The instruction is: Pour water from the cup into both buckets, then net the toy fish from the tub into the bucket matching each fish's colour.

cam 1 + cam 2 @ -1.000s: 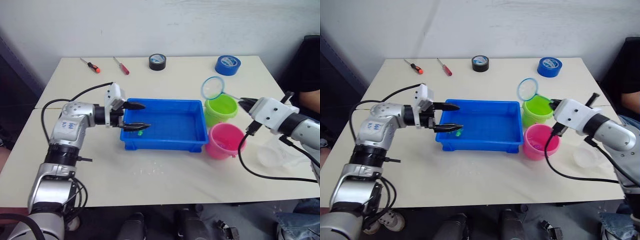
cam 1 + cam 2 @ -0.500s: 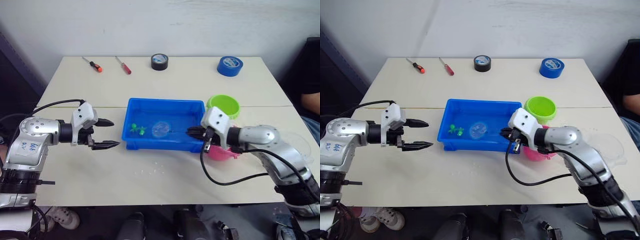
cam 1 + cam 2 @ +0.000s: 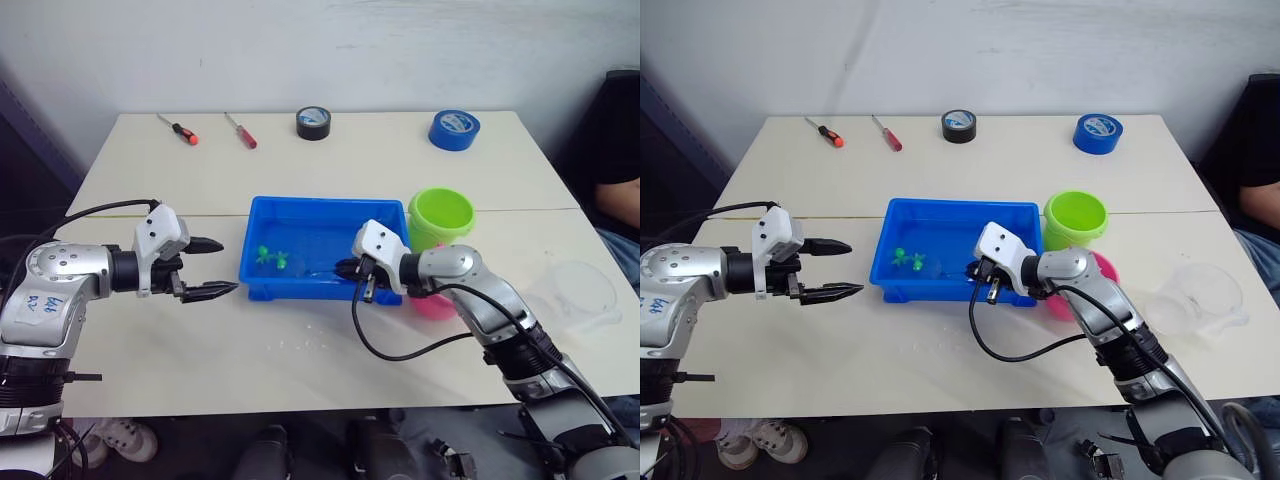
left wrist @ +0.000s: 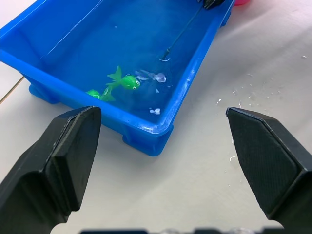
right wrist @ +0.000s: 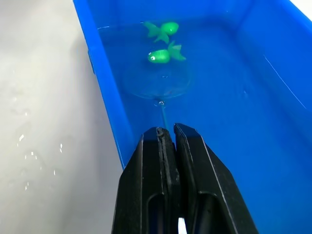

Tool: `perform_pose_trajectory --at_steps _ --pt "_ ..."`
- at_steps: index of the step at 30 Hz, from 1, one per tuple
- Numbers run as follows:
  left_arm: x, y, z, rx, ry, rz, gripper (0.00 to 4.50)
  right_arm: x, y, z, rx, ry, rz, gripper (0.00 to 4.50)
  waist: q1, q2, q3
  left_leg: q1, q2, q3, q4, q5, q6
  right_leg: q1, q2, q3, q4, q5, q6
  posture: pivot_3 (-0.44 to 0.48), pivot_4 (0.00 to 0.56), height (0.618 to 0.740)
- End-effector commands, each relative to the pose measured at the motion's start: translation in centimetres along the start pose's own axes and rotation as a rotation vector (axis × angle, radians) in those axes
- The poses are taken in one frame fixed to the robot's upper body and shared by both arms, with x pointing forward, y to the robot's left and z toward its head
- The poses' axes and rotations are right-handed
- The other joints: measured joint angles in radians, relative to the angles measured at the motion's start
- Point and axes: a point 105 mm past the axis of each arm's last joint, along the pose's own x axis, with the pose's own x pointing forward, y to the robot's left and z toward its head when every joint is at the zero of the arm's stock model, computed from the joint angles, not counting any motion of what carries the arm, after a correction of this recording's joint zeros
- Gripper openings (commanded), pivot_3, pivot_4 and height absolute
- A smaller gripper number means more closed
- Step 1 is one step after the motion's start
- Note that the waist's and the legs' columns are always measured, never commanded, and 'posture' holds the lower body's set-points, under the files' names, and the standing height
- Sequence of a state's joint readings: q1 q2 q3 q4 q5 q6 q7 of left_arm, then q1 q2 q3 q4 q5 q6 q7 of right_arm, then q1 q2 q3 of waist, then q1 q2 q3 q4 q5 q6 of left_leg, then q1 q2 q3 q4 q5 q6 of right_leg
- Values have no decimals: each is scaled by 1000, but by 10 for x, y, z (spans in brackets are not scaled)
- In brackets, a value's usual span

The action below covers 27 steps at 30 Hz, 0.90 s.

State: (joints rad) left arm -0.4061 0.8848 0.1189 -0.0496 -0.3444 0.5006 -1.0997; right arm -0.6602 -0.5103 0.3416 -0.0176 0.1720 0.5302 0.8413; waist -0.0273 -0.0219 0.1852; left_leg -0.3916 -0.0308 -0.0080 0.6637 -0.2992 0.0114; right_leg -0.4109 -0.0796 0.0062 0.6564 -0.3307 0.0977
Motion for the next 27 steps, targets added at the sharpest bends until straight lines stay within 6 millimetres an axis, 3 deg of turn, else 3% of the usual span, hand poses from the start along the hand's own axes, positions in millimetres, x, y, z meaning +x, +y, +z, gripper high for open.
perform_pose_trajectory --at_steps 1,4,7,14,18,24,27 --pt "-1 5 16 51 -40 13 4443 -17 -9 22 27 -99 -57 0 2 0 0 0 0 0 0 0 0 0 0 0 0 0 0 0 150 736" --pt "5 7 20 49 -65 0 4443 -27 -11 25 42 -115 -83 0 3 0 0 0 0 -1 0 0 0 0 0 -1 0 0 0 0 150 736" --pt "19 8 34 37 -136 -39 4443 -50 -11 33 119 -183 -128 0 9 0 0 -1 0 -1 0 0 0 0 0 -1 0 0 0 0 150 736" --pt "52 8 68 2 -296 -156 4443 -100 -17 30 174 -178 -315 0 23 0 0 -2 -1 -1 1 0 0 0 0 -1 0 0 0 0 150 736" --pt "81 -1 86 26 -341 -266 4443 -148 -27 25 168 -146 -513 0 33 0 0 -3 -1 -2 1 0 0 0 0 -2 0 0 0 0 150 736" --pt "99 -5 104 56 -384 -344 4443 -195 -39 10 103 -29 -754 0 26 0 0 -4 -2 -1 1 0 1 0 1 -1 0 0 1 0 150 736" --pt "102 -6 105 63 -388 -356 4443 -206 -43 6 45 27 -813 0 22 0 0 -3 -2 0 0 0 1 -1 1 0 0 0 1 0 150 736"
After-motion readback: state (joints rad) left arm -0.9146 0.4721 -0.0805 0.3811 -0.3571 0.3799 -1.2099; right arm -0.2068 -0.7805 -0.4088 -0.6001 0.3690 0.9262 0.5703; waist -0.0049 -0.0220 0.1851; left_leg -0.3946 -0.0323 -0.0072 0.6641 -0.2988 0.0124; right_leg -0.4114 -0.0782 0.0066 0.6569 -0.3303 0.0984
